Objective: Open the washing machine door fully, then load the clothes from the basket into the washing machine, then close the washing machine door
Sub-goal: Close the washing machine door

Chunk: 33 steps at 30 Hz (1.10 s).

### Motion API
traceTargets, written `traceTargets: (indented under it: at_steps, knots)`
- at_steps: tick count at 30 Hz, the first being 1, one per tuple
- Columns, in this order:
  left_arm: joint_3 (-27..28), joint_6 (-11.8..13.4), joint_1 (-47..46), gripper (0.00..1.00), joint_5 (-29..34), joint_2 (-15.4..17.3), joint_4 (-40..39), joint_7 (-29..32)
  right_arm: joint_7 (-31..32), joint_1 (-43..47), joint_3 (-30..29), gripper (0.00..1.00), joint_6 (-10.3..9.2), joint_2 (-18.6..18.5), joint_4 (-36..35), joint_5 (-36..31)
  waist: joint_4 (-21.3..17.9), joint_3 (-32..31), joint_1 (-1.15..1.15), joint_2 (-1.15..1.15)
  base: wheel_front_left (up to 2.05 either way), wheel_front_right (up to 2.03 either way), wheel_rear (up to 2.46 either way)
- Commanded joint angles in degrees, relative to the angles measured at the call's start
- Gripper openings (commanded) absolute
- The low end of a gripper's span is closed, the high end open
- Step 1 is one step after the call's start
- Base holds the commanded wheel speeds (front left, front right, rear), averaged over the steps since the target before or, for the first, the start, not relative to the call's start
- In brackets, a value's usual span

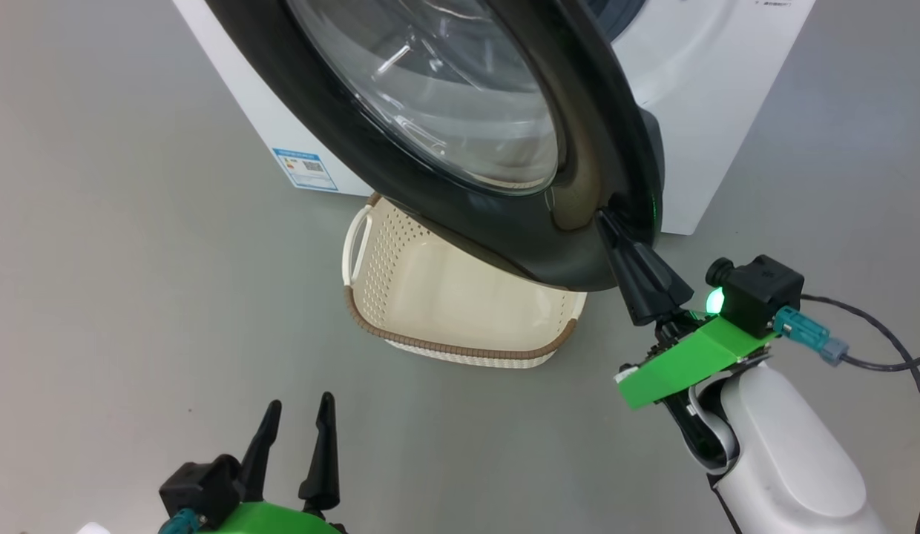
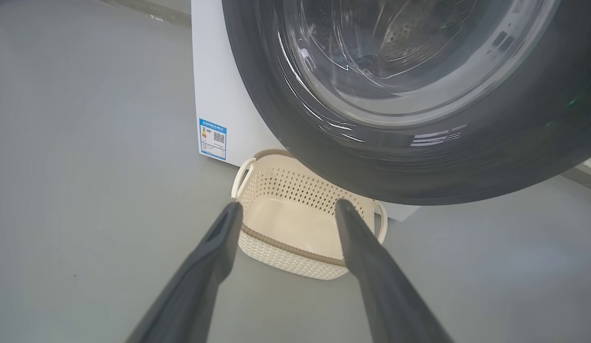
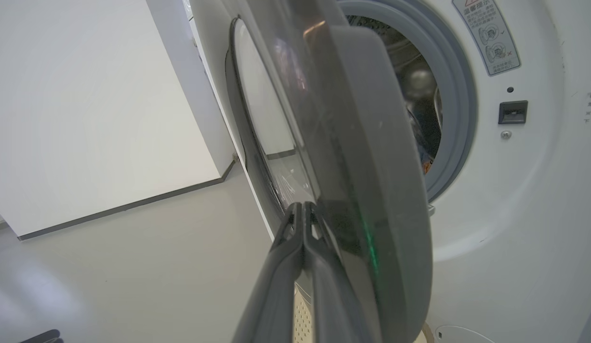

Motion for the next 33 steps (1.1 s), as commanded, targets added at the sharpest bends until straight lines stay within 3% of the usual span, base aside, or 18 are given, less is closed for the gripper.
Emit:
traceTargets:
  at_steps: [1, 16, 33]
  knots:
    - [1.99, 0.15, -1.52, 1.00, -0.15, 0.50, -1.39, -0.78, -0.27, -2.30, 0.48, 0.00, 0.08, 0.53, -1.23, -0.26, 0.32, 0.32, -0.01, 0.00, 0.00, 0.00, 0.00]
    - [0.88, 0.65, -2.04, 1.00, -1.30, 0.50, -2.16, -0.78, -0.27, -6.32, -0.79, 0.00, 0.08, -2.00, -1.21, -0.56, 0.99, 2.88, -0.01, 0.00, 0.00, 0.00, 0.00]
    - [-1.90, 1.15, -3.22, 1.00, -1.15, 0.50, -4.36, -0.78, -0.27, -15.54, -1.76, 0.00, 0.08, -7.87, -0.53, -2.63, 3.13, 9.89, -0.01, 0.00, 0.00, 0.00, 0.00]
